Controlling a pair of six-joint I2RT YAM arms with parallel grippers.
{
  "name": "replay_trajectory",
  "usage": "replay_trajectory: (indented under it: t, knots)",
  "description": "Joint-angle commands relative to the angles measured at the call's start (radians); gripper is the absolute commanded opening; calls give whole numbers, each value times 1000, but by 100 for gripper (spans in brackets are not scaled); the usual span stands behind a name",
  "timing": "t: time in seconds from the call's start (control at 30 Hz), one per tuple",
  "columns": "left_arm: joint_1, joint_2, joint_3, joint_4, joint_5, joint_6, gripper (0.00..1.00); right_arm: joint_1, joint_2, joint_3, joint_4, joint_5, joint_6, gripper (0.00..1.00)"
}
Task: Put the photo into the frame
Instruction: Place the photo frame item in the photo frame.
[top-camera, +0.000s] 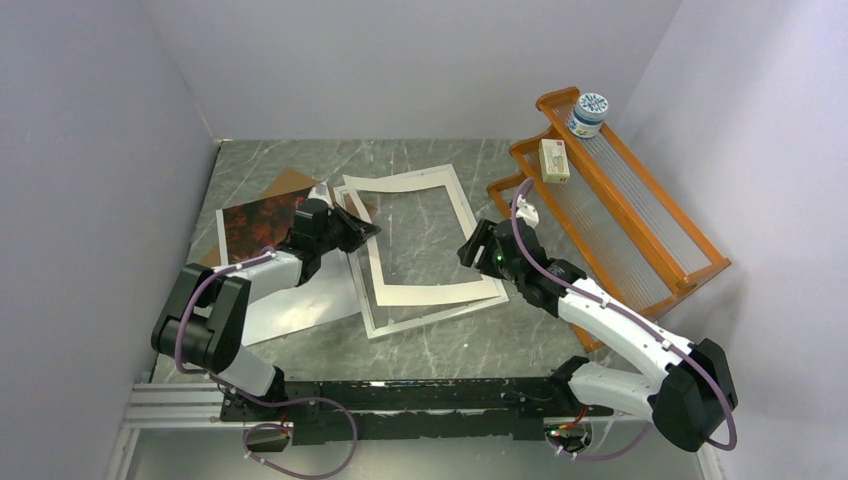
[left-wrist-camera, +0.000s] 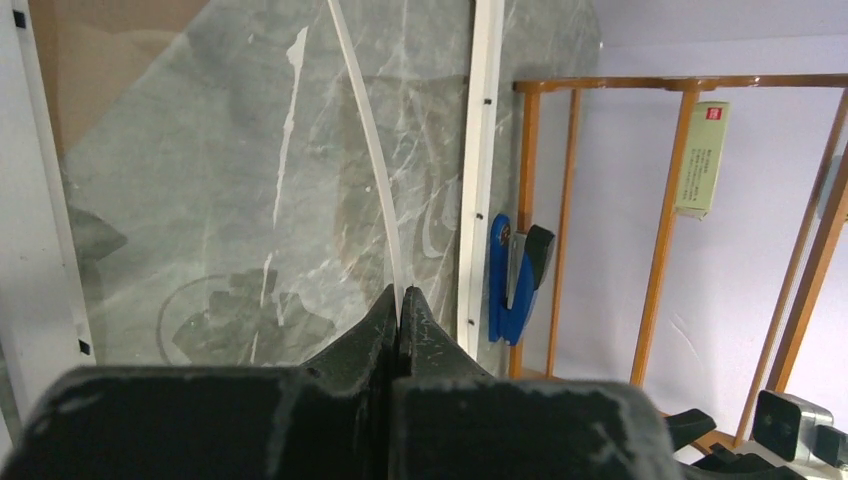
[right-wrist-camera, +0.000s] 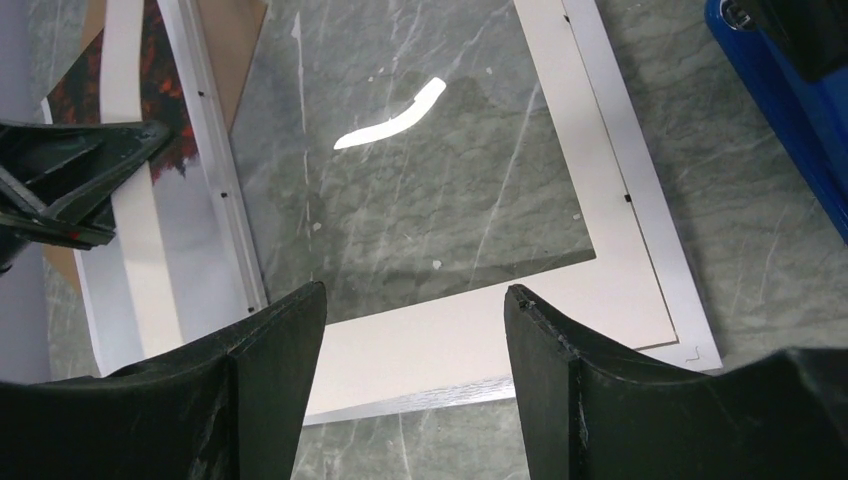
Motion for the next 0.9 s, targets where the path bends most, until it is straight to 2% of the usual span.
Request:
replay_trajectory:
  t: [0.0,0.17,0.23,0.43,0.53,0.67,0.8,0.87]
  knots:
    - [-17,-51,5,7,-87,32,3,-6,-14,-7,47,22,19,69]
    - [-23,-19,38,-25,-62,57,3,-7,-1,-9,52,11,26,69]
    - [-29,-5,37,-19,-60,57,6,-7,6,-9,51,7,28,69]
    - [-34,4,29,-42,-72,70,29,-8,10,-16,48,1,30,68]
    - [-37,-15,30,-87,-86,75,44,-7,13,-21,56,-5,32,68]
    - [-38,-38,34,-148,-105,89,59,-8,22,-19,59,-15,32,68]
    - [-39,-66,64,-271,-144,99,70,-7,30,-15,50,-10,35,68]
    - [-40,-81,106,-424,-191,94,74,-8,32,-10,38,-8,35,68]
